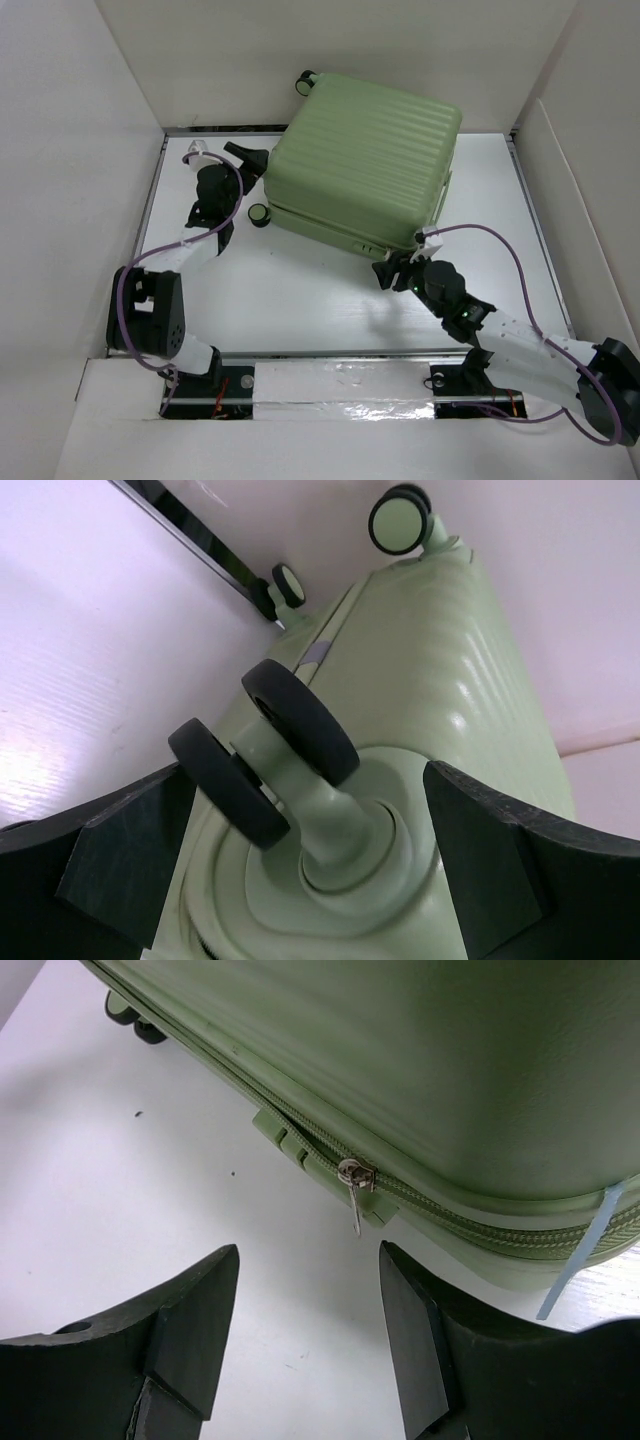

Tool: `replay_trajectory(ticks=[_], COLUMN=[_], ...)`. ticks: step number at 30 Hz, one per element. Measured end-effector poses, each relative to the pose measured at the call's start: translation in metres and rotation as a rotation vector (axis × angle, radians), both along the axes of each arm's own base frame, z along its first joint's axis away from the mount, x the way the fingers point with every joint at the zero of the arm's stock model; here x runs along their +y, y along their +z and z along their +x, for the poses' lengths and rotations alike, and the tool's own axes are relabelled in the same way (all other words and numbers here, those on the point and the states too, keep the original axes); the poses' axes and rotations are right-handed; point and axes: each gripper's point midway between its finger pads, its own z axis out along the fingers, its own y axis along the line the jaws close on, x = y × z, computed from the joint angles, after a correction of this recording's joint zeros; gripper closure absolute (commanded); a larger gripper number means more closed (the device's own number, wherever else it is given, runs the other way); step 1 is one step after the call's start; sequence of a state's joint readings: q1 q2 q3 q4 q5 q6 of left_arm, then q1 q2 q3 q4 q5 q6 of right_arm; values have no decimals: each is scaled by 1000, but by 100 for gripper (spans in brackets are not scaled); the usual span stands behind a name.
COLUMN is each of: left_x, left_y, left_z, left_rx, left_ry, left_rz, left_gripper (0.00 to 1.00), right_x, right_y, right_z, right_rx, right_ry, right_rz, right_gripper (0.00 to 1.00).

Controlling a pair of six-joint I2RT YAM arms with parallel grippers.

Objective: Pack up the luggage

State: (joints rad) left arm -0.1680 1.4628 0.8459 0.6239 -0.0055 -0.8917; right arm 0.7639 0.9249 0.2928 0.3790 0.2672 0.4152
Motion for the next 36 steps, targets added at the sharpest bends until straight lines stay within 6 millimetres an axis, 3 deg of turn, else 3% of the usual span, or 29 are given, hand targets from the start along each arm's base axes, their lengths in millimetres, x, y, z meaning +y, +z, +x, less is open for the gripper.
replay_trajectory(ticks=[9,17,18,19,25,29,30,34,36], left_x=[-13,-14,-14,-15,-20,-22,-22,-22,-21], left_y=[-16,-17,-16,-16,-16,-16,-15,-14,-14], left_z=[28,44,46,49,60,66,66,67,66], left_rx=[30,8,2,-1,-12,-19,-22,-26,-33], left_ry=[-47,-57,-56,-57,-92,-106,-107,-109,-110], left_rz=[-64,-132,-141,-152,-231,-257,-261,-260,-255], left_gripper=[9,34,39,52,59,96,100,100,100], right_x=[-9,-6,-6,-6,-7,-10,-11,-12,-11], right_y=[3,3,4,5,14,16,17,16,14], right_z=[7,5,5,5,3,2,2,3,5], right_rx=[-7,-6,-8,-12,-36,-42,-41,-36,-24], right_ry=[-20,1,2,4,12,12,11,10,12], right_rz=[3,6,8,9,19,17,16,13,5], right_gripper=[35,33,32,29,19,12,11,14,25])
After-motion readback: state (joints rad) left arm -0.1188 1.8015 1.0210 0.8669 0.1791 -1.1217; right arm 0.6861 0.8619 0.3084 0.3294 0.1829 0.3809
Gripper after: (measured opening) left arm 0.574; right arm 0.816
